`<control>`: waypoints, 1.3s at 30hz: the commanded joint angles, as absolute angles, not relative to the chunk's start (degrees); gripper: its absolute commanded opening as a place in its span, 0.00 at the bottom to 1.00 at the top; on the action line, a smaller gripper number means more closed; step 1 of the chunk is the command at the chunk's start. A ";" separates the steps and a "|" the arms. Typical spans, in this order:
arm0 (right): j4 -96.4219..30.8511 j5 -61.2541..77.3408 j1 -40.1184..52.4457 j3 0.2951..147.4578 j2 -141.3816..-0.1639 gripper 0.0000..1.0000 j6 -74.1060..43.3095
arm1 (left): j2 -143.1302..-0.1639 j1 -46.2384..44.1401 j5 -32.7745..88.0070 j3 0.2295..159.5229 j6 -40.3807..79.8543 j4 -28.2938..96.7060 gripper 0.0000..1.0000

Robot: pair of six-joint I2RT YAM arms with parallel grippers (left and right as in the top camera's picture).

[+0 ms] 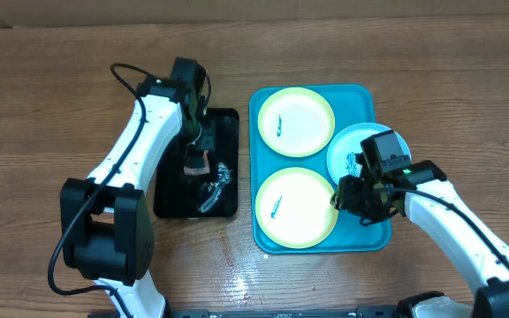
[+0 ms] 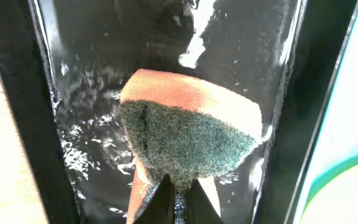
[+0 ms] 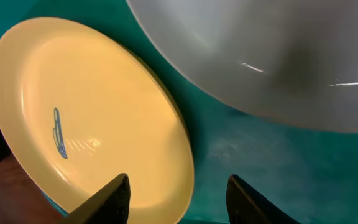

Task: Clean dirty plates on tray and stack at the side
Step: 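Lift the sponge with the left gripper toward the lower yellow plate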

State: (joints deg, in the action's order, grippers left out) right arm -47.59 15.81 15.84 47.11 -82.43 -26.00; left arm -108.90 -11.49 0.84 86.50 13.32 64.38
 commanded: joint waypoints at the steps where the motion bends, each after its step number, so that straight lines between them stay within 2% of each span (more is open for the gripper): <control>1: -46.22 17.43 16.08 46.94 -85.12 0.47 -24.01 | -108.55 -11.29 1.17 89.43 12.19 66.26 0.04; 4: -44.99 17.39 16.08 46.94 -87.18 0.41 -24.73 | -108.33 -11.29 1.85 90.41 12.14 67.66 0.04; 11: -44.03 16.40 16.08 46.87 -90.15 0.39 -25.93 | -103.02 -11.29 6.07 90.52 11.57 67.75 0.04; 16: -42.48 16.12 16.08 46.85 -90.19 0.28 -27.97 | -96.03 -11.29 6.02 90.52 11.57 69.08 0.04; 25: -37.30 16.14 17.80 41.69 -90.19 0.27 -30.13 | -92.14 -11.29 5.85 90.48 11.11 72.03 0.04; 29: -36.07 13.02 17.54 40.56 -90.19 0.14 -32.75 | -92.18 -11.64 5.87 90.48 10.87 72.18 0.04; 33: -36.25 10.52 17.28 40.56 -90.19 0.10 -36.12 | -92.20 -13.50 6.04 90.48 10.94 72.10 0.04; 35: -36.56 9.21 17.28 40.56 -90.19 0.04 -37.65 | -92.25 -15.59 6.02 90.48 10.94 71.94 0.04; 39: -37.39 6.42 17.28 40.56 -90.19 0.04 -40.97 | -92.25 -20.12 5.80 90.41 12.86 70.87 0.04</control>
State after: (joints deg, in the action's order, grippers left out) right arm -36.62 14.76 17.41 42.19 -89.38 -36.73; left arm -92.40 -17.45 4.95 89.52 11.90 71.53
